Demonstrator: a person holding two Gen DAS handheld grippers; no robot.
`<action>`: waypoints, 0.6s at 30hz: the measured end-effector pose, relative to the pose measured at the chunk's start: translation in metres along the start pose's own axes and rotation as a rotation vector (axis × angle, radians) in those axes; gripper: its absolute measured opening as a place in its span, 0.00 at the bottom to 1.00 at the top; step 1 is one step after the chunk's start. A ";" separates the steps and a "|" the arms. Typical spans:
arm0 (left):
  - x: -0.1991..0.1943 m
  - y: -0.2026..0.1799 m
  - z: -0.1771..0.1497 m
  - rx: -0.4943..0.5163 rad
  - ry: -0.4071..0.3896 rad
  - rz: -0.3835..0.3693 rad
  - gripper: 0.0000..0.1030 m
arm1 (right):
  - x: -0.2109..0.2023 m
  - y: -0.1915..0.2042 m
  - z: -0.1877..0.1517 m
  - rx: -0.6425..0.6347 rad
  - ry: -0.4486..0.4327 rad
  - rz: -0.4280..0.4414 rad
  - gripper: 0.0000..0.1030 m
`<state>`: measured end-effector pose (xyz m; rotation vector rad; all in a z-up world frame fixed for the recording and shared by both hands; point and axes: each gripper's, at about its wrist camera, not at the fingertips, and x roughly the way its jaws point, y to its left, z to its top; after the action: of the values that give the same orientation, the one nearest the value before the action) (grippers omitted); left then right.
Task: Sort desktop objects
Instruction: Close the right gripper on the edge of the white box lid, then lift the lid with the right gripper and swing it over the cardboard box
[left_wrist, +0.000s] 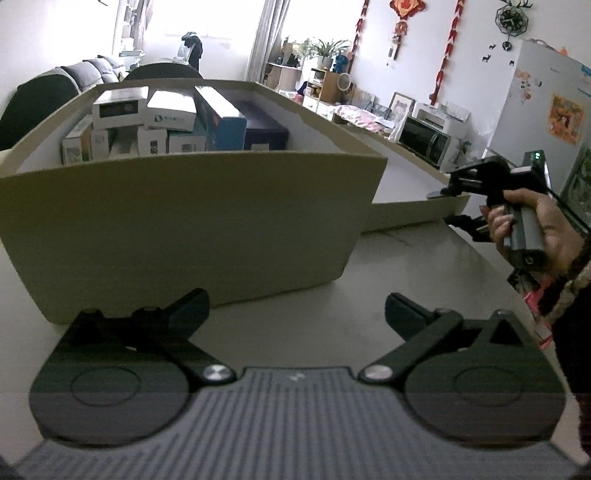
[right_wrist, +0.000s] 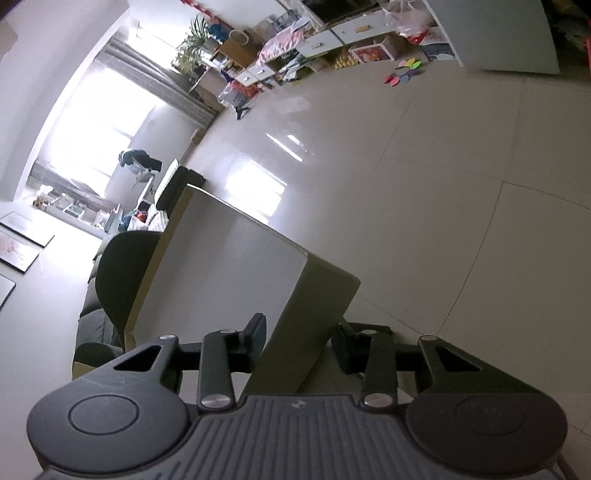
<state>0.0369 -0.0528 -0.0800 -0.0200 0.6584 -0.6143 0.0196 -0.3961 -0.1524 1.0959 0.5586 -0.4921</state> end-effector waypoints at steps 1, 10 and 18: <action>-0.002 0.000 0.000 -0.001 -0.003 0.001 1.00 | -0.003 0.000 0.000 -0.002 -0.007 0.002 0.40; -0.013 -0.002 0.005 0.001 -0.038 -0.003 1.00 | -0.046 0.012 -0.006 -0.064 -0.077 0.070 0.40; -0.022 -0.004 0.007 0.009 -0.062 -0.015 1.00 | -0.086 0.026 -0.014 -0.115 -0.115 0.157 0.40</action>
<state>0.0250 -0.0457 -0.0608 -0.0353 0.5959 -0.6286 -0.0328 -0.3649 -0.0845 0.9860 0.3920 -0.3787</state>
